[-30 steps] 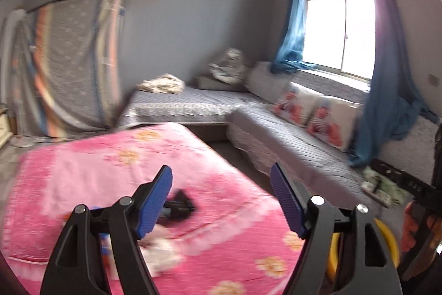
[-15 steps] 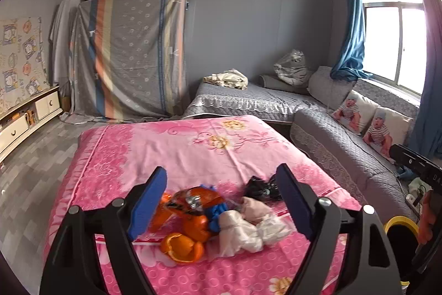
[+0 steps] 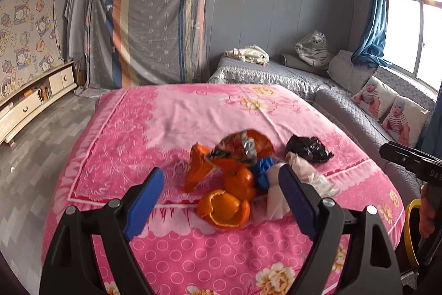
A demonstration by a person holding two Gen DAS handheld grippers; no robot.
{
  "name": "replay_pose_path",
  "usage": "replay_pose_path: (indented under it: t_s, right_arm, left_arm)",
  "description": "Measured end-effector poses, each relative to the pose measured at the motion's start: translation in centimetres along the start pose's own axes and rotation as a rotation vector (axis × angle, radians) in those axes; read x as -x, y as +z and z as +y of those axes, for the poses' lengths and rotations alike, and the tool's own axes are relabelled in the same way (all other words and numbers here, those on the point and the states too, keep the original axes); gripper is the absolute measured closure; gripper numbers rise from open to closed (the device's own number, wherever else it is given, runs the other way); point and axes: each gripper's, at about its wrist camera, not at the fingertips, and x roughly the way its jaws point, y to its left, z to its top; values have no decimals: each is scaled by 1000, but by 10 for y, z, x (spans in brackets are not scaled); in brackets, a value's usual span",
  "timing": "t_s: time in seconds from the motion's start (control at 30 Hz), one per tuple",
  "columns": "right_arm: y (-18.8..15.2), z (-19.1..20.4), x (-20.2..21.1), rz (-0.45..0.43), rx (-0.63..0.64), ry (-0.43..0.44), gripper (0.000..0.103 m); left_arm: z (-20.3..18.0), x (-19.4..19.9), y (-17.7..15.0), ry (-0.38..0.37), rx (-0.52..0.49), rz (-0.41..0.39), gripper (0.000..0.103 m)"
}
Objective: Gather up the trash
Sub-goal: 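Move both tools back over the bed toward the orange peels and tissues, then reach the left tool to the orange peel while the right tool reaches the white tissues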
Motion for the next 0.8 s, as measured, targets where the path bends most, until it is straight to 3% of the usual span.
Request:
replay_pose_path:
  t_s: [0.33,0.8]
  right_arm:
    - [-24,1,-49,121,-4,26,37]
    - [-33,0,-82,212,-12,66,42]
  left_arm:
    - [9,-29,-26,-6,14,93,22]
    - [10,-60,-31,-23,1,168,23]
